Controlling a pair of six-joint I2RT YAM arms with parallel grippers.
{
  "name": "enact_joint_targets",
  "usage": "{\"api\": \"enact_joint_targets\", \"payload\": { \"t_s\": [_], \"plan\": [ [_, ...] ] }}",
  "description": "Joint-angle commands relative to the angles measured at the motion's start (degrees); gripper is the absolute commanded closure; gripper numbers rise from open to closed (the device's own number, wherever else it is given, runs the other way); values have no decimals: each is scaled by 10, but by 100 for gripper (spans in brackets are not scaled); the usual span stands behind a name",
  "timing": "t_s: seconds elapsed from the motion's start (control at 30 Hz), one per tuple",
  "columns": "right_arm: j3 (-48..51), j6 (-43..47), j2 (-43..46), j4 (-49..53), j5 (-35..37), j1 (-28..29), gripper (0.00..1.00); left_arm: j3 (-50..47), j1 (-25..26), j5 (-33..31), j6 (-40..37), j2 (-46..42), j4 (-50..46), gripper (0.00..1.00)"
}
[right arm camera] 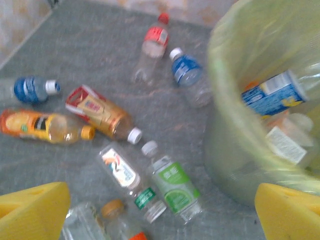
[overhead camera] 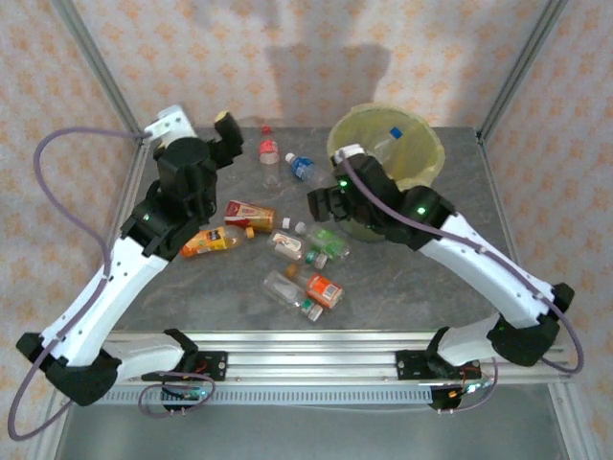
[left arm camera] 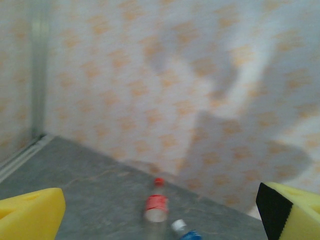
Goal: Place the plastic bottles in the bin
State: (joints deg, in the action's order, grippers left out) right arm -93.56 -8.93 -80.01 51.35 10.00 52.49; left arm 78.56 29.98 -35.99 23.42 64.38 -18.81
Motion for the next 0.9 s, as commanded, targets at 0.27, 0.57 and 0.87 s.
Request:
{"api": "enact_joint_targets", "payload": {
  "t_s": [0.27, 0.57, 0.87],
  "plan": [
    [-31, -14, -186, 69, -79, 87, 8, -163, -121, -124, 193, -134, -131, 0],
    [-44, -9, -275, 97, -105, 154, 11, -187, -192, -118, 226, -142, -172, 0],
    [-43, 0, -332, 102, -87, 173, 12, -202, -213, -117, 240, -153, -178, 0]
  ]
}}
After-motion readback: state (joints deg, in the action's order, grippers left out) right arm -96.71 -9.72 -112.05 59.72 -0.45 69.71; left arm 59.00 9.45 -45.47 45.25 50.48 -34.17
